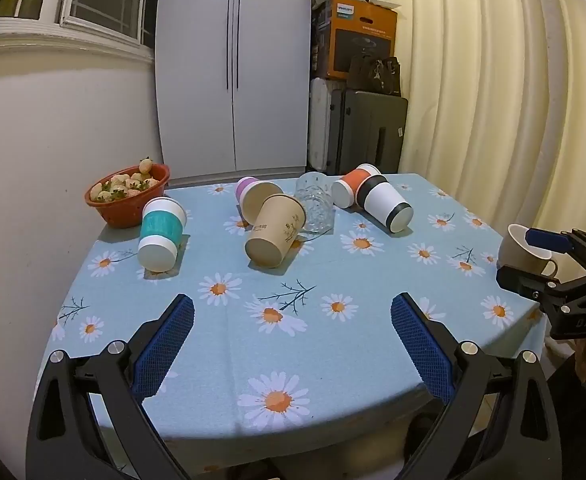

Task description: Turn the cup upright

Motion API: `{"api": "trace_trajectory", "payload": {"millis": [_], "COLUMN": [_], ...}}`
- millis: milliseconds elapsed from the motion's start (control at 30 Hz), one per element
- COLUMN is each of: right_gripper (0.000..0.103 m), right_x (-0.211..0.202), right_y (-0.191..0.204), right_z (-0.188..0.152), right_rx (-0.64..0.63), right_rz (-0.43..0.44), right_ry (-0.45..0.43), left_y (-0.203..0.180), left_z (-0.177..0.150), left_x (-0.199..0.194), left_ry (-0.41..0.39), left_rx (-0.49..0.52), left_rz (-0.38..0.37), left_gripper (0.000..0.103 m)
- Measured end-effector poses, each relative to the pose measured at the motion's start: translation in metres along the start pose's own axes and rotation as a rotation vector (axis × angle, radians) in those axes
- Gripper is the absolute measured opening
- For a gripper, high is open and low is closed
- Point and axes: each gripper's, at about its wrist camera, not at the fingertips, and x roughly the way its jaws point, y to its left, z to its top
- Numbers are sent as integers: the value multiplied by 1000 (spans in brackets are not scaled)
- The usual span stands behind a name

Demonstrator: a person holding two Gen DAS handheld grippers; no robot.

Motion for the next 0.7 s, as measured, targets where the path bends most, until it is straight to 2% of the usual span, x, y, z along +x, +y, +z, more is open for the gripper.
{"api": "trace_trajectory", "payload": {"millis": [700], "right_gripper": [99], "right_x": [-1], "right_y": [1], "right_z": [-1], "right_rx": [9], "right_rz": [8], "right_ry": [-10], "left_y": [5], "left_z": [-1], "left_x": [-1], "left_ry": [-3], "left_rx": [-5], "left_rz": [2], "left_gripper": [97]}}
